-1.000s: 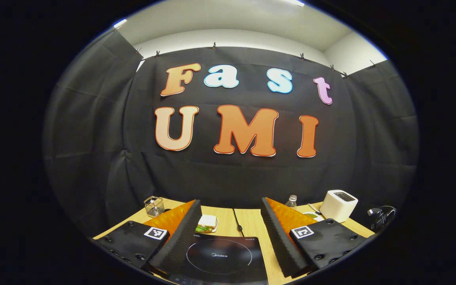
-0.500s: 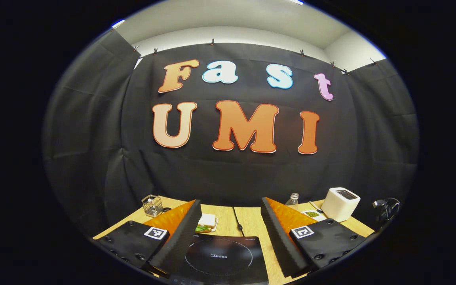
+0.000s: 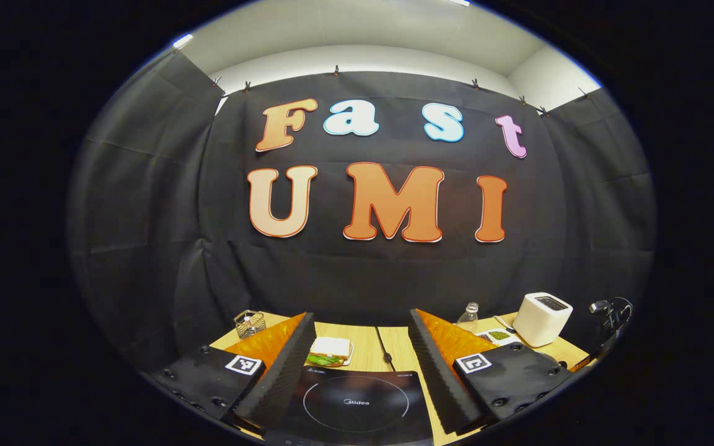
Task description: First push the handle of the pot to place it horizontally, then grasp the pot with both hands and set it on the induction cooktop.
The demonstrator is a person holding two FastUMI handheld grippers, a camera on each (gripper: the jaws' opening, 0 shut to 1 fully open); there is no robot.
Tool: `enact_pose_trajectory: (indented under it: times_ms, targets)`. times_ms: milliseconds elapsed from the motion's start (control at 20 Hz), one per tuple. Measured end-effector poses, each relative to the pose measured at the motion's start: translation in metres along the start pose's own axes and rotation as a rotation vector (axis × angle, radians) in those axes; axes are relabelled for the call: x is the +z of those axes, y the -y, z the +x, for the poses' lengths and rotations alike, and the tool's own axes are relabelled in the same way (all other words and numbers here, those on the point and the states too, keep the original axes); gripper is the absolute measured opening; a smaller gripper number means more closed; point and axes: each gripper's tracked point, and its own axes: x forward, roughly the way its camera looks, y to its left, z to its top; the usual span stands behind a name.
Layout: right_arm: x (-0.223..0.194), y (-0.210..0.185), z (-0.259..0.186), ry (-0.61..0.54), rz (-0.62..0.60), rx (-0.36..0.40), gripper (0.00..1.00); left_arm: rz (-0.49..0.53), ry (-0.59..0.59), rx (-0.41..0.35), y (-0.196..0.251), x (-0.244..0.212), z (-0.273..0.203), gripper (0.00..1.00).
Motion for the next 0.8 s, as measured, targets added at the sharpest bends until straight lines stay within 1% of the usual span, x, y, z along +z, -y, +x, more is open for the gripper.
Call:
enact_pose_trajectory:
  times_ms: [50, 200, 300, 350, 450, 500, 600, 650, 750, 800]
  targets:
    - [0.003, 0.004, 0.0, 0.008, -0.002, -0.015, 0.0, 0.001, -0.002, 0.0, -0.001, -0.001, -0.001, 0.99]
    - [0.012, 0.012, 0.002, 0.025, -0.018, -0.055, 0.0, 0.006, -0.003, 0.003, -0.004, -0.001, -0.002, 1.0]
    - [0.019, 0.014, 0.005, 0.035, -0.013, -0.071, 0.0, 0.007, -0.005, 0.006, -0.006, -0.001, -0.002, 1.0]
    - [0.023, 0.016, 0.007, 0.041, -0.011, -0.077, 0.0, 0.007, -0.005, 0.008, -0.008, -0.003, -0.003, 0.98]
    - [0.032, 0.021, 0.011, 0.059, -0.004, -0.098, 0.0, 0.006, -0.008, 0.014, -0.012, -0.004, -0.003, 0.99]
    - [0.036, 0.023, 0.012, 0.068, -0.003, -0.109, 0.0, 0.005, -0.011, 0.016, -0.014, -0.005, -0.003, 0.98]
    - [0.044, 0.024, 0.017, 0.084, -0.001, -0.127, 0.0, 0.001, -0.019, 0.018, -0.016, -0.009, -0.002, 1.0]
    - [0.047, 0.025, 0.019, 0.09, 0.005, -0.132, 0.0, 0.0, -0.023, 0.017, -0.016, -0.011, -0.002, 0.98]
    - [0.053, 0.034, 0.022, 0.1, 0.01, -0.165, 0.0, -0.008, -0.035, 0.012, -0.017, -0.018, 0.0, 0.99]
    - [0.054, 0.035, 0.024, 0.103, 0.014, -0.167, 0.0, -0.013, -0.045, 0.006, -0.015, -0.022, -0.001, 0.96]
